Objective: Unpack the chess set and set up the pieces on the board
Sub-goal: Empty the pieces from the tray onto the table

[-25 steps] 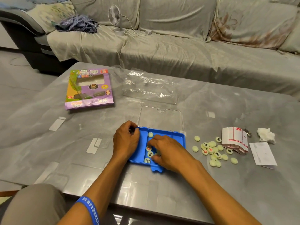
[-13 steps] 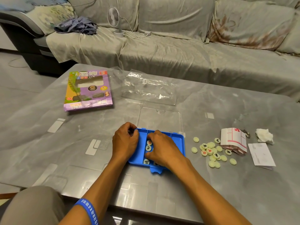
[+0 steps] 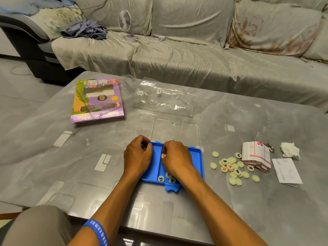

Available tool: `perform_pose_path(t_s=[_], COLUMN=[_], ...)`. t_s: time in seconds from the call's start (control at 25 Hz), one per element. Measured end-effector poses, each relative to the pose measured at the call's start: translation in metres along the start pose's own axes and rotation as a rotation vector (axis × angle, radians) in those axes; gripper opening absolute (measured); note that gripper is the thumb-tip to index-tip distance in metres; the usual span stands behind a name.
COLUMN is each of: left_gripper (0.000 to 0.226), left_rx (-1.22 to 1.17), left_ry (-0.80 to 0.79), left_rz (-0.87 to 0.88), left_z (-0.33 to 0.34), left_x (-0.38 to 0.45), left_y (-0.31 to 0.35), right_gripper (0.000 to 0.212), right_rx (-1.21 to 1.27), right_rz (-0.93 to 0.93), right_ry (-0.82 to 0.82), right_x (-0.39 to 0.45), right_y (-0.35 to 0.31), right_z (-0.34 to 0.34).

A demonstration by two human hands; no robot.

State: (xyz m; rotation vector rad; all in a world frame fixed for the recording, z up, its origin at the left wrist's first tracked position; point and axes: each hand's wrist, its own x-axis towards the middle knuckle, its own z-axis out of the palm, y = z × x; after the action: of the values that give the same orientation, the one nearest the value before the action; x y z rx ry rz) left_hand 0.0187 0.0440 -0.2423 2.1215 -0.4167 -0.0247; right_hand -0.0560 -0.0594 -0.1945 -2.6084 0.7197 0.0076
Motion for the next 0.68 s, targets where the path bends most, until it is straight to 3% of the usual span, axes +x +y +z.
perform_pose_path(t_s=[0.28, 0.48, 0.68], left_gripper=[0.006, 0.007, 0.009], left_rx=[-0.005, 0.009, 0.012], left_ry=[-0.007, -0.001, -0.012], left_rz=[-0.003, -0.002, -0.02], left_z=[0.001, -0.001, 0.002], left_x=[0.002, 0.003, 0.001], left_y=[0.0, -0.004, 0.0], right_gripper=[0.017, 0.015, 0.017], right_rx=[0.104, 0.344, 0.06], right_rz=[0.006, 0.064, 0.324], right_ry=[0.007, 0.068, 0.082], right_x=[0.003, -0.009, -0.03], right_y=[0.007, 0.043, 0.14], right_z=[-0.008, -0.061, -0.1])
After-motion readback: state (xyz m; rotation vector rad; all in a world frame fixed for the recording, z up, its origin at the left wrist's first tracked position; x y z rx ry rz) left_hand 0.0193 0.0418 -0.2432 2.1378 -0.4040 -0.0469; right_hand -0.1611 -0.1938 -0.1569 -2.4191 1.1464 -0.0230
